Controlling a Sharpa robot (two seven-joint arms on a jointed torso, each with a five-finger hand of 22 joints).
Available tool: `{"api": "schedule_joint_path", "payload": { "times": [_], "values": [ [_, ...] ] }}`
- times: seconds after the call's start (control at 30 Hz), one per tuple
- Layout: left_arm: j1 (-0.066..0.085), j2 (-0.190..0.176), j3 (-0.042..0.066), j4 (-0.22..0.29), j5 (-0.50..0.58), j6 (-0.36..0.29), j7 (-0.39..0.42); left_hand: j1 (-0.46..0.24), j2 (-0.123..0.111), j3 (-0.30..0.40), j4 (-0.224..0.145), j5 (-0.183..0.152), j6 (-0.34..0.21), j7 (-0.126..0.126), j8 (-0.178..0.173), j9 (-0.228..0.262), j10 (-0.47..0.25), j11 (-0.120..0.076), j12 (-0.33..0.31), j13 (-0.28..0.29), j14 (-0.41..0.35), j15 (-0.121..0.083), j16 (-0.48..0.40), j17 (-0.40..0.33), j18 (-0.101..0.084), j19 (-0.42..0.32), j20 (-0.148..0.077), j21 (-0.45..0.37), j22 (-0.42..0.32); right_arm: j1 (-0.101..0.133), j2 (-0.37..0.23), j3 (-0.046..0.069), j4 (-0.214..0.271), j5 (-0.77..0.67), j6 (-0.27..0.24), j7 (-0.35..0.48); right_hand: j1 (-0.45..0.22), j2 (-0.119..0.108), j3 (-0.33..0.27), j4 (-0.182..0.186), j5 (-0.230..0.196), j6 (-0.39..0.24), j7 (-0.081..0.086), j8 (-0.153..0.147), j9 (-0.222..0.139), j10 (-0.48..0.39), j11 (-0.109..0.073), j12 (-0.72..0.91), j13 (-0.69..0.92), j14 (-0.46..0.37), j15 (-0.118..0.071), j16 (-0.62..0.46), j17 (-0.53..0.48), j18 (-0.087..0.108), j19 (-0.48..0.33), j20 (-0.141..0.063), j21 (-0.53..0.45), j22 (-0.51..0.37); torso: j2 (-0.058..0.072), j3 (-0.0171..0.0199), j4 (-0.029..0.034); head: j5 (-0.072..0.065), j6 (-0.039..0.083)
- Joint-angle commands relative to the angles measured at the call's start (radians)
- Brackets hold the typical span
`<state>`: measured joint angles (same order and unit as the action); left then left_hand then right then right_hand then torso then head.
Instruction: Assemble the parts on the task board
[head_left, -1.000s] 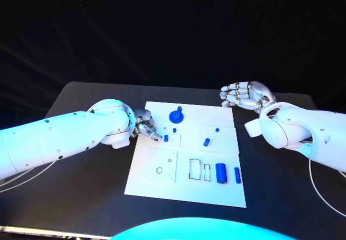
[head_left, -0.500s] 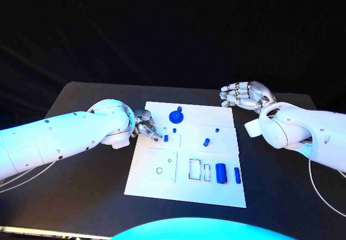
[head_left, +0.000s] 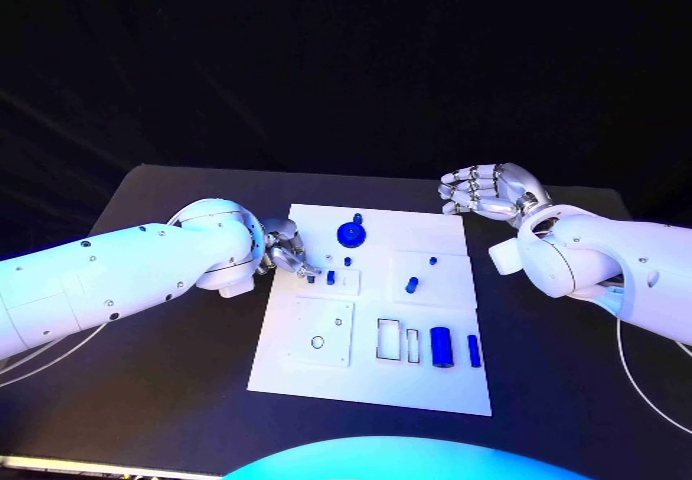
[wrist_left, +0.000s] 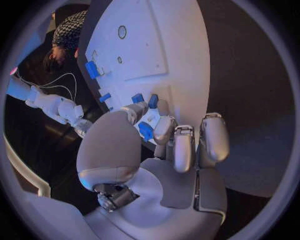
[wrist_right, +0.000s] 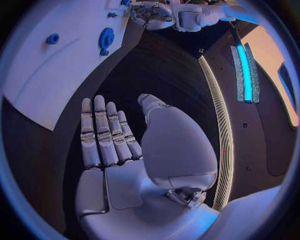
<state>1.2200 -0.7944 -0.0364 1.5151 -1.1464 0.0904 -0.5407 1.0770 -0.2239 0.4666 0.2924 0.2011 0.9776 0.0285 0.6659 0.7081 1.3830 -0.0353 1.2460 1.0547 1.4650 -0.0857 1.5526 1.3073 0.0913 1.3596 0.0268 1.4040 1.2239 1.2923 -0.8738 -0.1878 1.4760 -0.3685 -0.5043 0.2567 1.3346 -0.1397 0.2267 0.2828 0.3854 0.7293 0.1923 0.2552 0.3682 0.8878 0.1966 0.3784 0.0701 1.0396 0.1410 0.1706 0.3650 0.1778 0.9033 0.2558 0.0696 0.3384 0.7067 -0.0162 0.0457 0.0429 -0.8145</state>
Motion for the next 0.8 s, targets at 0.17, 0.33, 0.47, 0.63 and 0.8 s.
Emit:
{"api": "schedule_joint_path", "payload": {
  "times": [0.17, 0.33, 0.47, 0.63, 0.8],
  "values": [
    [0.0, -0.009, 0.009, 0.003, 0.041, -0.073, 0.022, -0.03, 0.007, -0.044, 0.001, 0.0, -0.011, 0.005, -0.003, 0.001, -0.017, 0.0, -0.012, -0.016, 0.089, 0.0, -0.01, 0.198, -0.012, -0.007, 0.001, -0.009, -0.008, -0.001, 0.0, 0.0, 0.001, -0.001, 0.01, 0.01, -0.006, 0.004, 0.006, -0.002, 0.005, -0.006, 0.071, 0.004, -0.001, 0.005, 0.0, -0.007, -0.002, 0.001, 0.004, -0.006, -0.002, 0.004, -0.008, 0.002, -0.007, -0.002, -0.001, 0.0005, 0.0005, 0.0, 0.002],
    [0.001, -0.016, 0.016, -0.007, 0.166, -0.121, 0.046, -0.037, 0.019, -0.083, 0.001, 0.002, -0.05, 0.019, -0.018, -0.003, -0.086, 0.012, -0.096, -0.134, 0.079, 0.007, -0.026, 0.166, -0.001, -0.041, 0.006, -0.04, -0.061, -0.001, 0.001, 0.0, 0.001, -0.001, 0.009, 0.009, -0.007, 0.004, 0.006, -0.003, 0.005, -0.008, 0.072, 0.003, -0.002, 0.005, 0.001, -0.008, -0.003, 0.0, 0.005, -0.009, -0.004, 0.004, -0.011, 0.003, -0.007, -0.006, -0.001, 0.0005, 0.0, -0.002, 0.006],
    [0.001, -0.02, 0.019, -0.016, 0.243, -0.149, 0.073, -0.04, 0.019, -0.123, 0.001, -0.013, -0.101, 0.041, -0.04, -0.011, -0.176, 0.032, -0.197, -0.269, 0.07, 0.023, -0.038, 0.141, 0.009, -0.078, 0.019, -0.073, -0.113, -0.001, 0.001, 0.0, 0.0, -0.001, 0.009, 0.007, -0.008, 0.003, 0.006, -0.003, 0.005, -0.009, 0.073, 0.002, -0.004, 0.003, 0.002, -0.01, -0.004, -0.002, 0.006, -0.012, -0.006, 0.004, -0.014, 0.004, -0.007, -0.01, -0.001, 0.0009, 0.0007, -0.004, 0.008],
    [0.002, -0.023, 0.02, -0.021, 0.267, -0.191, 0.158, 0.028, 0.042, -0.178, -0.001, -0.016, -0.19, 0.084, -0.093, -0.049, -0.309, 0.074, -0.305, -0.414, 0.041, 0.058, -0.07, 0.073, 0.027, -0.144, 0.051, -0.132, -0.204, -0.001, 0.001, 0.0, 0.0, -0.001, 0.008, 0.005, -0.008, 0.003, 0.006, -0.003, 0.004, -0.01, 0.074, 0.002, -0.004, 0.002, 0.002, -0.011, -0.005, -0.003, 0.007, -0.013, -0.007, 0.004, -0.016, 0.005, -0.007, -0.012, -0.001, 0.0008, 0.0008, -0.003, 0.009],
    [0.001, -0.014, 0.015, -0.024, 0.185, -0.243, 0.305, 0.238, 0.031, -0.114, -0.004, -0.008, -0.238, 0.123, -0.142, -0.108, -0.429, 0.104, -0.376, -0.475, -0.048, 0.09, -0.158, -0.088, 0.069, -0.296, 0.077, -0.275, -0.407, -0.002, 0.001, 0.0, -0.001, -0.001, 0.009, 0.006, -0.009, 0.003, 0.007, -0.003, 0.005, -0.01, 0.074, 0.002, -0.005, 0.002, 0.003, -0.011, -0.005, -0.003, 0.007, -0.014, -0.008, 0.004, -0.017, 0.005, -0.008, -0.014, -0.001, 0.0004, 0.0014, -0.004, 0.009]
  ]
}}
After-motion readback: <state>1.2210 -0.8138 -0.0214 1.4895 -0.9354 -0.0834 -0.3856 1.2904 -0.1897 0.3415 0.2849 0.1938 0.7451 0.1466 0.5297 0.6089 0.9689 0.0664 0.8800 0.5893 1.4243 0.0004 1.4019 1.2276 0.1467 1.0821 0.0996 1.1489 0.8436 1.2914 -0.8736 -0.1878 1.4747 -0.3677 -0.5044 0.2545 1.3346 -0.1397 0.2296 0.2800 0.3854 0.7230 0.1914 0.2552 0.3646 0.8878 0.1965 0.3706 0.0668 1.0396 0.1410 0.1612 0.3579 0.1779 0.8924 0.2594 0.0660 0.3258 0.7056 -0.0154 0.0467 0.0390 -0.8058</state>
